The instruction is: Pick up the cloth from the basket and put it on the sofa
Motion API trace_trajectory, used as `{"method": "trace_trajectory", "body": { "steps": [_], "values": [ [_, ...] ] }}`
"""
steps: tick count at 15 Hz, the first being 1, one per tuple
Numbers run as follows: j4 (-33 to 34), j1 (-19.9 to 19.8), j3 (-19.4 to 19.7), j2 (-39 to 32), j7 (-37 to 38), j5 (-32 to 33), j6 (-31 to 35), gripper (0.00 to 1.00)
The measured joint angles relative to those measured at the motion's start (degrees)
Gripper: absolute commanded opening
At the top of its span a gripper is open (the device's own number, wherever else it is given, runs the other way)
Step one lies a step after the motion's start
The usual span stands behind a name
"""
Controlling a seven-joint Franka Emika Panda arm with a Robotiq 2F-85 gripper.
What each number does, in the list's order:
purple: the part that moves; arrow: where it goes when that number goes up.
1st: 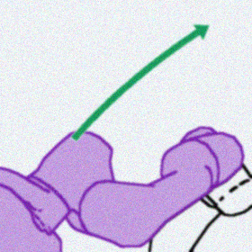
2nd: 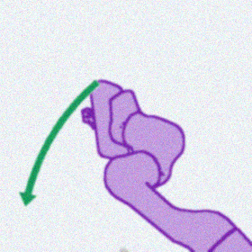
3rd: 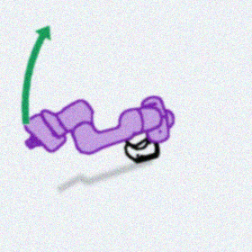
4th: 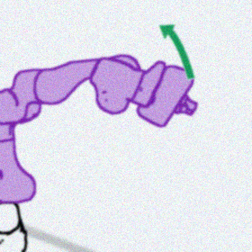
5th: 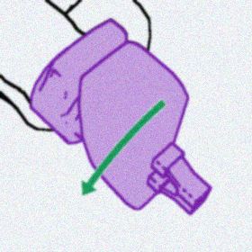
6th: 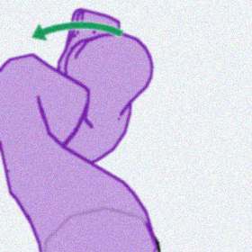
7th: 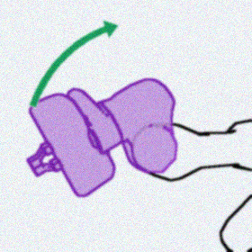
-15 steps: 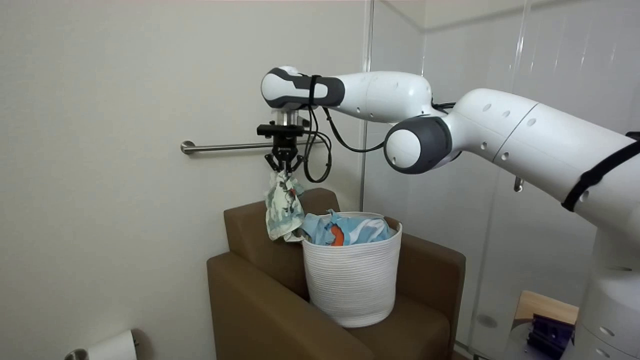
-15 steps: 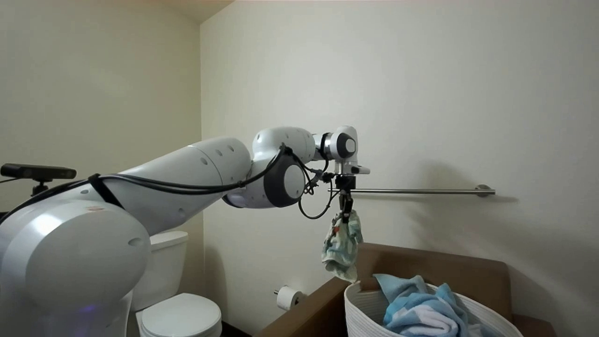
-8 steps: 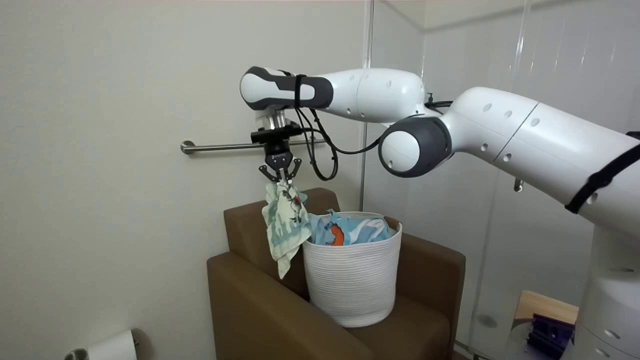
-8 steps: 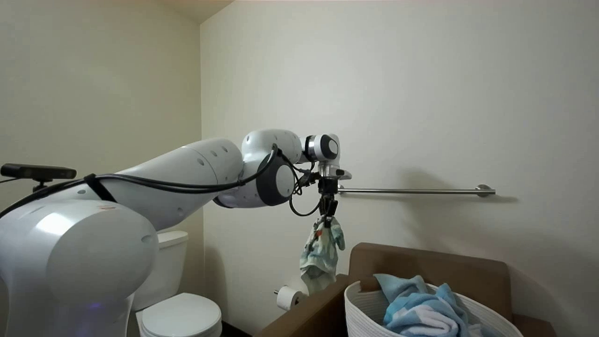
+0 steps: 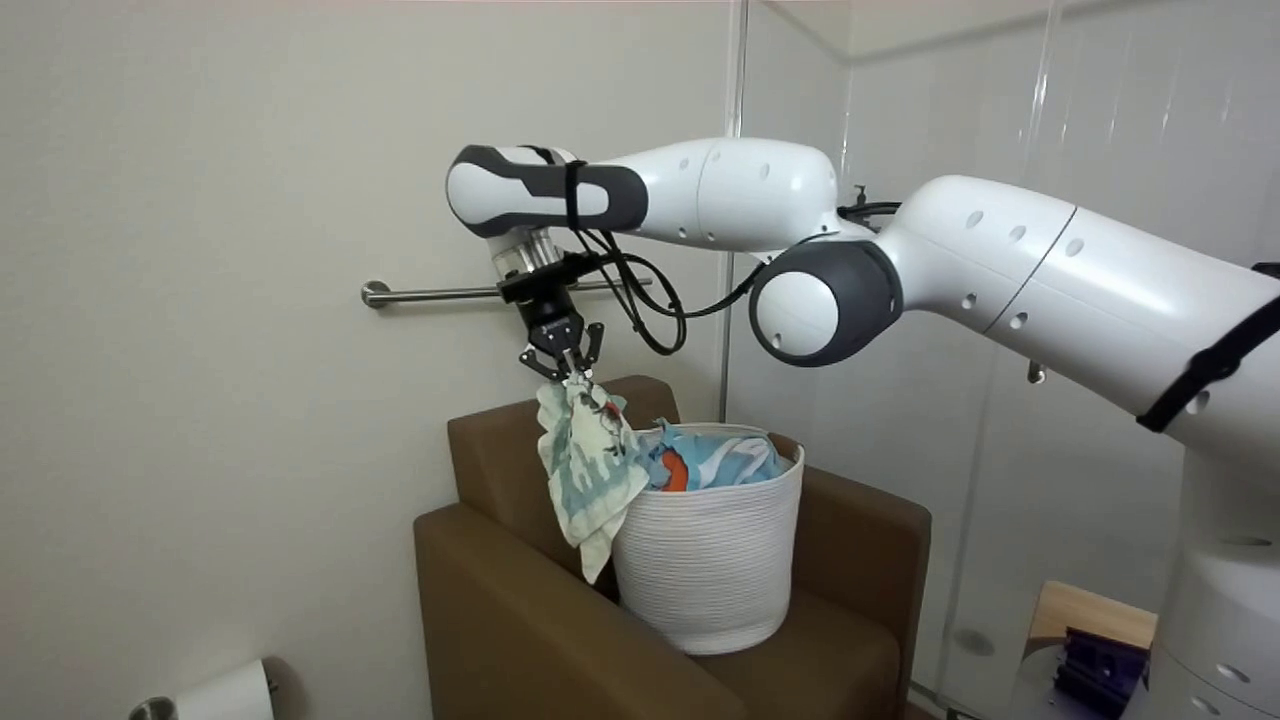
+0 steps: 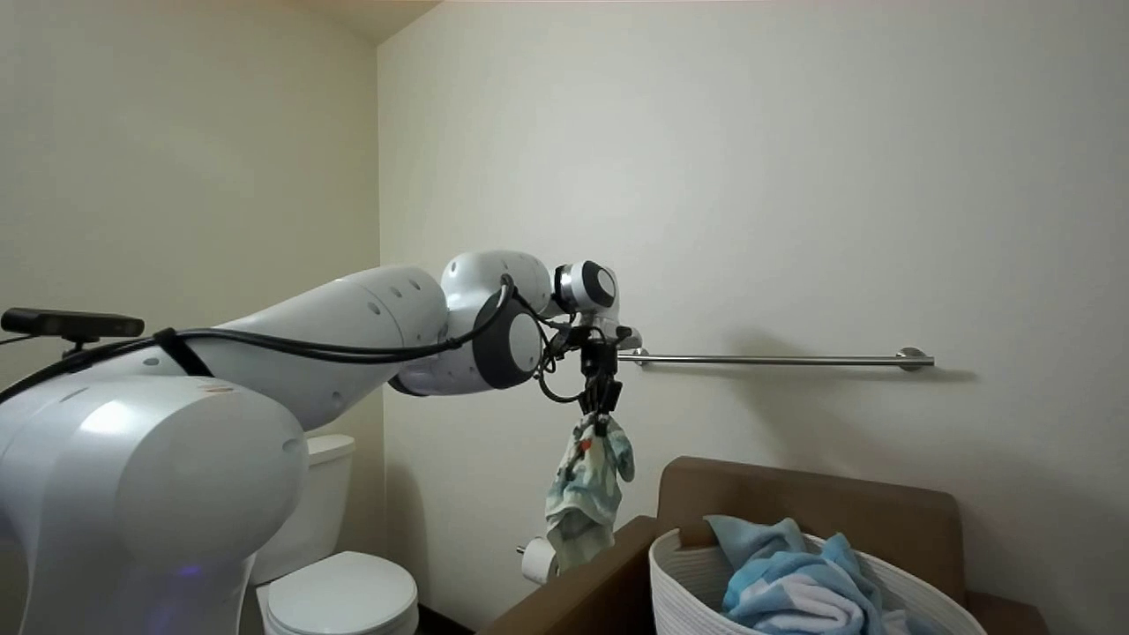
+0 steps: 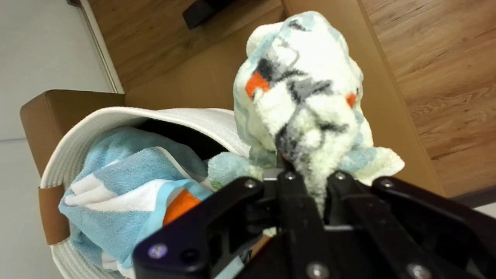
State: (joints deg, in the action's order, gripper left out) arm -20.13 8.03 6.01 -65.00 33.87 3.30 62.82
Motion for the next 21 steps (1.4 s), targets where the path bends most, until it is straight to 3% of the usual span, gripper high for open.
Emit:
{"method": "trace_trajectory", "body": {
  "steps": [1,2,7,8,13,16,21],
  "values": [
    [-0.1,0.2,0.4,-0.4,0.0,0.5,0.0,0.03],
    [-0.2,0.3,0.8,-0.9,0.2,0.9,0.0,0.11],
    [-0.4,0.4,1.6,-1.4,1.3,1.4,0.0,0.11],
    [-0.4,0.4,1.6,-1.4,1.3,1.4,0.0,0.03],
    [-0.4,0.6,1.5,-1.7,0.2,1.4,0.6,0.03],
    [-0.4,1.1,1.5,-2.1,-4.0,1.5,2.5,0.03],
    [-0.5,1.3,1.4,-4.2,-17.0,2.1,9.2,0.03]
  ]
}}
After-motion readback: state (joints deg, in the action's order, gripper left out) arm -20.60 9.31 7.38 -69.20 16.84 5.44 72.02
